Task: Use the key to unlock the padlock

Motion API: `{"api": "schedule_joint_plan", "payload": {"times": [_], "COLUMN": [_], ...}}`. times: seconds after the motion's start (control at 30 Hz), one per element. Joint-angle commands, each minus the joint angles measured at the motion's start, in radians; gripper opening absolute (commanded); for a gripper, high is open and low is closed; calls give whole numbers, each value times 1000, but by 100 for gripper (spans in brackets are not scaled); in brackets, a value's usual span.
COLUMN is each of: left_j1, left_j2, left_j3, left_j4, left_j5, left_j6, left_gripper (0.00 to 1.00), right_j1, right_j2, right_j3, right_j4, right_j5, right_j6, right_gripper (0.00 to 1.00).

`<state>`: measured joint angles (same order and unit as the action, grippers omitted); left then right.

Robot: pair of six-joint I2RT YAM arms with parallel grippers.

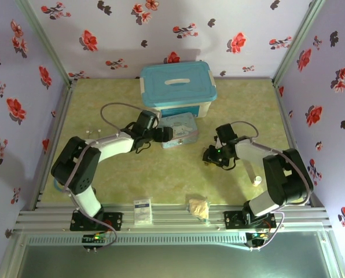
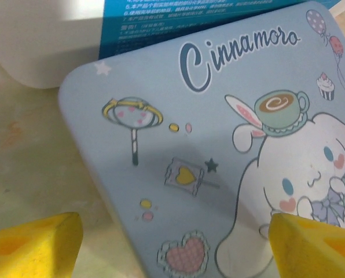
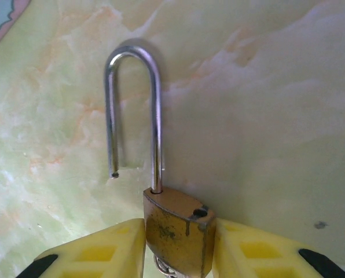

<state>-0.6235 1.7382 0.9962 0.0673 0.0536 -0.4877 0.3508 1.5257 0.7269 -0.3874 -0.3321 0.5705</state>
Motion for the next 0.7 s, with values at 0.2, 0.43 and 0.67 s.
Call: {"api": "schedule_joint_plan", "payload": {"times": [0.2, 0.43, 0.67], "left_j1": [15, 31, 69], "left_j2": [90, 58, -153], "left_j3": [119, 148, 37], "left_j4": [66, 12, -34], "left_j5": [44, 31, 11], "left_j6": [-27, -13, 3], "left_gripper": [84, 85, 91], "right_j1": [-28, -27, -28], "right_j2": [-63, -111, -164], "right_j3": [29, 45, 56], "right_j4": [-252, -247, -226], "right_j5": [306, 321, 344], "right_j6": [-49, -49, -55], "right_gripper": [43, 51, 55]}}
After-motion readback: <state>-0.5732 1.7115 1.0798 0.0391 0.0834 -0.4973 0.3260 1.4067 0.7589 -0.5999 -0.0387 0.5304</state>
